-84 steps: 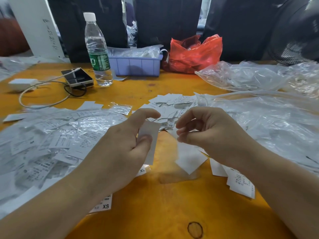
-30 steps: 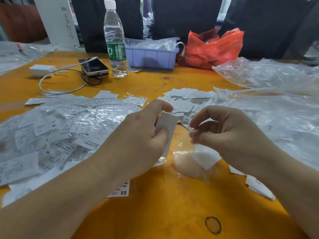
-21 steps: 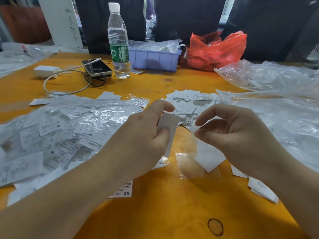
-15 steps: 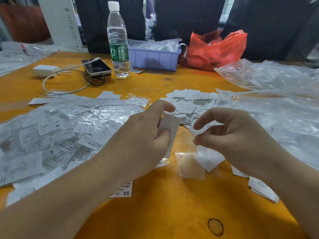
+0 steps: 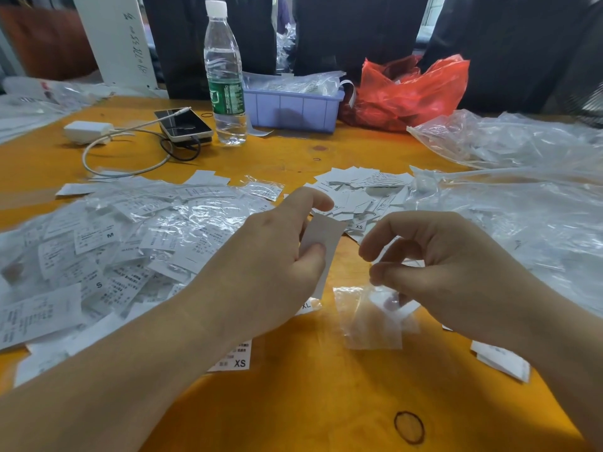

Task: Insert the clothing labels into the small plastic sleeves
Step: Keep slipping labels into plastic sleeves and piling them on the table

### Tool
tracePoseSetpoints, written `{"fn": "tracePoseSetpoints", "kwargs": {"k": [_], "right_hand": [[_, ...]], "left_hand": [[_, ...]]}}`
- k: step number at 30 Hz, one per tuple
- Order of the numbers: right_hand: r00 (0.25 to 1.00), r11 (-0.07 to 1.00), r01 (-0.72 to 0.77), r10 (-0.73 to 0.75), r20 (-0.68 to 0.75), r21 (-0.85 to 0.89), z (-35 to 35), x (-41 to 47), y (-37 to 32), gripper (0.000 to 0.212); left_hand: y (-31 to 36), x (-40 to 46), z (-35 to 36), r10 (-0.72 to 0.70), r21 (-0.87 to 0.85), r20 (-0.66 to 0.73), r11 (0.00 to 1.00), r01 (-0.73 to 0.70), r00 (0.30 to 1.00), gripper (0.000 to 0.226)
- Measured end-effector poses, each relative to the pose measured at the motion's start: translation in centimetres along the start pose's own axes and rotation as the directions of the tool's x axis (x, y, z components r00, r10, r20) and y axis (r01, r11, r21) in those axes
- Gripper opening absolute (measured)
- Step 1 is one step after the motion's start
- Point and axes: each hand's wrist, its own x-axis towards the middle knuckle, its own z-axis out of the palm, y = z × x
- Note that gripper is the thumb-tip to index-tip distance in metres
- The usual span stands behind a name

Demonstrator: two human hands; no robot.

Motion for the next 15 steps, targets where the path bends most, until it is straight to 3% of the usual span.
{"fn": "tracePoseSetpoints", "kwargs": {"k": [10,15], "right_hand": [[0.999,0.975,0.027,-0.031,-0.017,-0.222,-0.22,0.06,0.16,0.033],[0.995,0.968,0.095,-0.098,-0.001,-0.232,-0.18,0.11,0.03,0.032]], "left_hand": [[0.11,0.02,-0.12,-0.005,0.001,0.009,1.000,0.005,1.000,0.037],[0.15,0.06,-0.07,-0.007,0.002,0.014,1.000,0.007,1.000,0.037]]}}
